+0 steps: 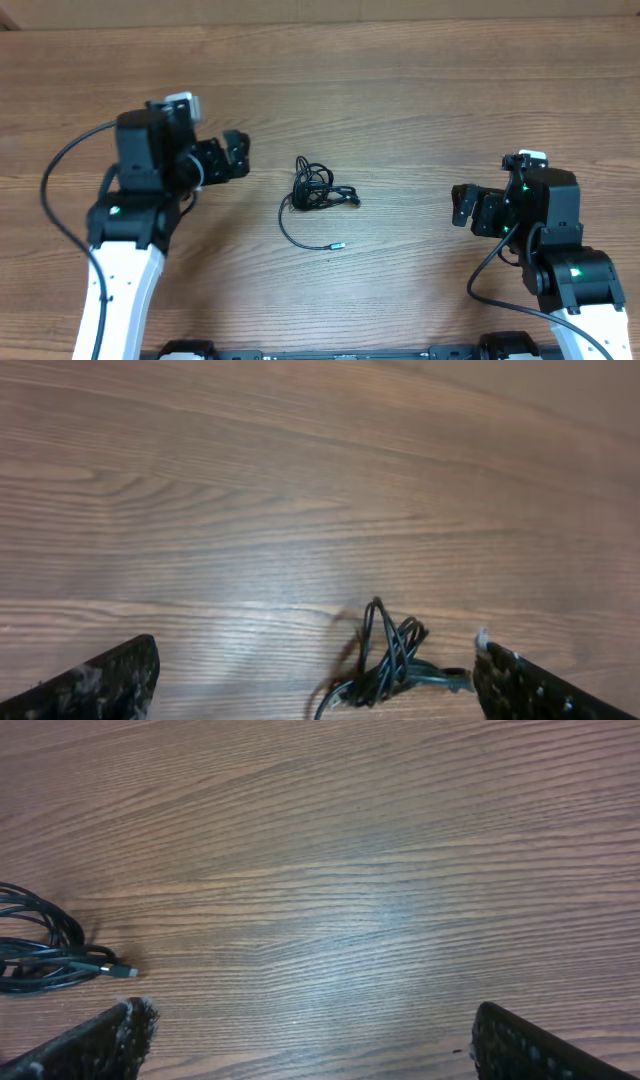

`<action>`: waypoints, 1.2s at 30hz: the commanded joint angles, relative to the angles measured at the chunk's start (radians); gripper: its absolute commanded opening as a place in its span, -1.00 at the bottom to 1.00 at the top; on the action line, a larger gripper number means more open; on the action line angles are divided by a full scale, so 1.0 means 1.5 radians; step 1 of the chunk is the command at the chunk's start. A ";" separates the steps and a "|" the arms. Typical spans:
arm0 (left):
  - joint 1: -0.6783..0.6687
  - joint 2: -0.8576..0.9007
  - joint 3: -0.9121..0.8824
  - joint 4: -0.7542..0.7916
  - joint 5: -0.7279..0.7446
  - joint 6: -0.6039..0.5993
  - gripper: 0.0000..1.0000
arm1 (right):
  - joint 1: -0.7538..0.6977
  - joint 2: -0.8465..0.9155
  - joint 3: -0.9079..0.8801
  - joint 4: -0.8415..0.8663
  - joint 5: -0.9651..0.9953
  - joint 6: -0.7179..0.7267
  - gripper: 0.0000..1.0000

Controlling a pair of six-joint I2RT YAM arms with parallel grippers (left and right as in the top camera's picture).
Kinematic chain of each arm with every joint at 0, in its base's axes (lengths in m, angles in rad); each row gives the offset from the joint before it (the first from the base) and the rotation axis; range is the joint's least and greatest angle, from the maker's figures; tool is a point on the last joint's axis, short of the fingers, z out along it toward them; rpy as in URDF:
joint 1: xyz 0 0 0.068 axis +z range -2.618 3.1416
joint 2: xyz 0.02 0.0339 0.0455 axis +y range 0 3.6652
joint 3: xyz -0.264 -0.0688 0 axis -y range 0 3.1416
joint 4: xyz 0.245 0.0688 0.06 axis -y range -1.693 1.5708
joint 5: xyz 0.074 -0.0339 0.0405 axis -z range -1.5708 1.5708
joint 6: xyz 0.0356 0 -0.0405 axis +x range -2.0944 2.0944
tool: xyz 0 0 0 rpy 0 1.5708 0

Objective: Untangle cables
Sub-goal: 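Move the left gripper forward and grasp the black cable bundle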

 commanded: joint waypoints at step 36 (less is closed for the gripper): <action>-0.252 0.412 0.083 0.026 -0.065 0.073 -0.48 | -0.004 -0.002 0.020 0.000 -0.004 0.003 1.00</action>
